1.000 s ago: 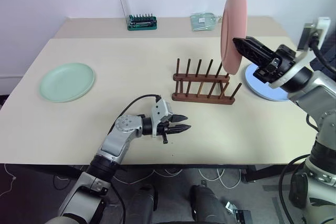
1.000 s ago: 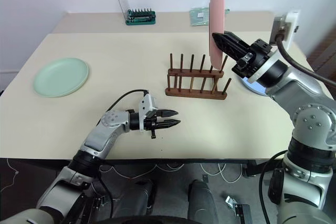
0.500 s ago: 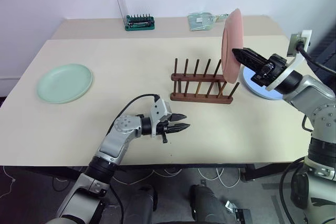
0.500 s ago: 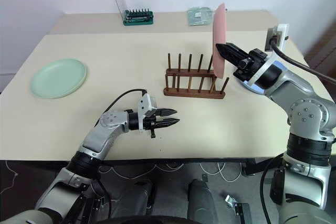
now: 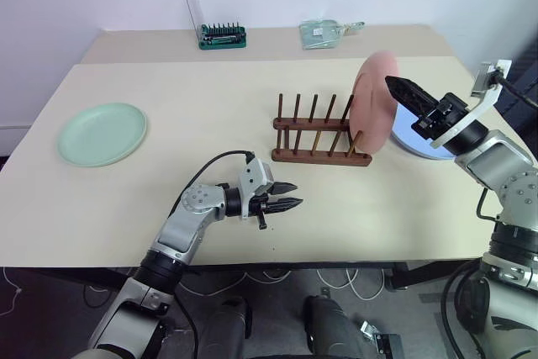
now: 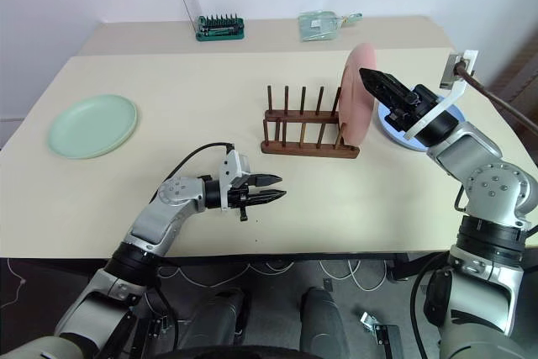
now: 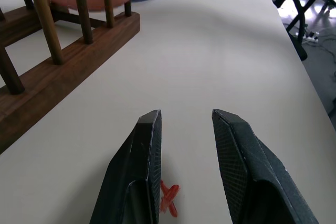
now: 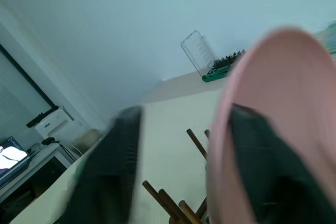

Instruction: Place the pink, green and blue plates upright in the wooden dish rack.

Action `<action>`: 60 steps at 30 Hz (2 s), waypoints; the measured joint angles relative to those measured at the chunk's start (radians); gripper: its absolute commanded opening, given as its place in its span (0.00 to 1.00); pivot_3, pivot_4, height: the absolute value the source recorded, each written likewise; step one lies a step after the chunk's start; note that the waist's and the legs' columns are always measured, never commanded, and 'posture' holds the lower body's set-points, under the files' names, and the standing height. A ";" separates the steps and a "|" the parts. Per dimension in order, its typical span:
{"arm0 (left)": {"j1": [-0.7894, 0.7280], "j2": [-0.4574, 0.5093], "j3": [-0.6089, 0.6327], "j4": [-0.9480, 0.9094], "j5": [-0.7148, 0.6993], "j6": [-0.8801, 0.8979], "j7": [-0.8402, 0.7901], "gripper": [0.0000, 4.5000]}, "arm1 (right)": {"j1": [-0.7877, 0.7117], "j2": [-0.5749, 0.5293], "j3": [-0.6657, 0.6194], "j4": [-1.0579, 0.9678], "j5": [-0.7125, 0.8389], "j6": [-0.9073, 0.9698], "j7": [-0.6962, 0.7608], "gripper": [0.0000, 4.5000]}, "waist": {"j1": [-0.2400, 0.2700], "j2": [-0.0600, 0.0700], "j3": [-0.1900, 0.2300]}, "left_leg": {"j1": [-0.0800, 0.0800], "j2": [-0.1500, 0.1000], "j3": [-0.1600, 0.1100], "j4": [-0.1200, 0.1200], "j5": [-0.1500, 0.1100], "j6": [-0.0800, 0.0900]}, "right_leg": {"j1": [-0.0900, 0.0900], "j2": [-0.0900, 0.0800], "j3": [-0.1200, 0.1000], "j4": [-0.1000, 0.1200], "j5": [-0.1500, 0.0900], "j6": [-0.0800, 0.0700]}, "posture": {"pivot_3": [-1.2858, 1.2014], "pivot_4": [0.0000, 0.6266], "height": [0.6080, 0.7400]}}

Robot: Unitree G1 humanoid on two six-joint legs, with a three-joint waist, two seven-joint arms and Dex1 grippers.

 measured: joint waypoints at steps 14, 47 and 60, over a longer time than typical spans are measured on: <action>-0.040 -0.055 0.194 0.030 -0.058 0.015 0.204 0.65 | 0.085 -0.250 0.060 -0.161 -0.389 -0.278 0.044 0.90 | -0.011 0.003 0.002 | 0.000 0.000 0.001 0.000 0.000 0.000 | -0.002 0.000 0.001 0.001 0.000 0.000 | 0.52 0.24 1.00; -0.296 0.163 1.020 0.438 -0.171 0.421 1.301 0.00 | 0.076 -0.094 0.605 -0.400 -0.752 -0.384 0.201 0.90 | 0.008 -0.010 0.003 | -0.001 0.000 -0.002 0.000 0.001 -0.003 | -0.002 0.000 -0.001 0.002 0.000 0.001 | 0.52 0.24 1.00; -0.334 0.030 0.610 0.039 -0.083 0.212 1.056 0.00 | -0.065 -0.038 0.747 -0.289 -1.083 -0.605 0.138 0.90 | 0.001 -0.013 0.004 | -0.001 0.000 -0.001 -0.001 0.004 -0.008 | -0.002 0.000 -0.001 0.001 0.000 0.000 | 0.52 0.24 1.00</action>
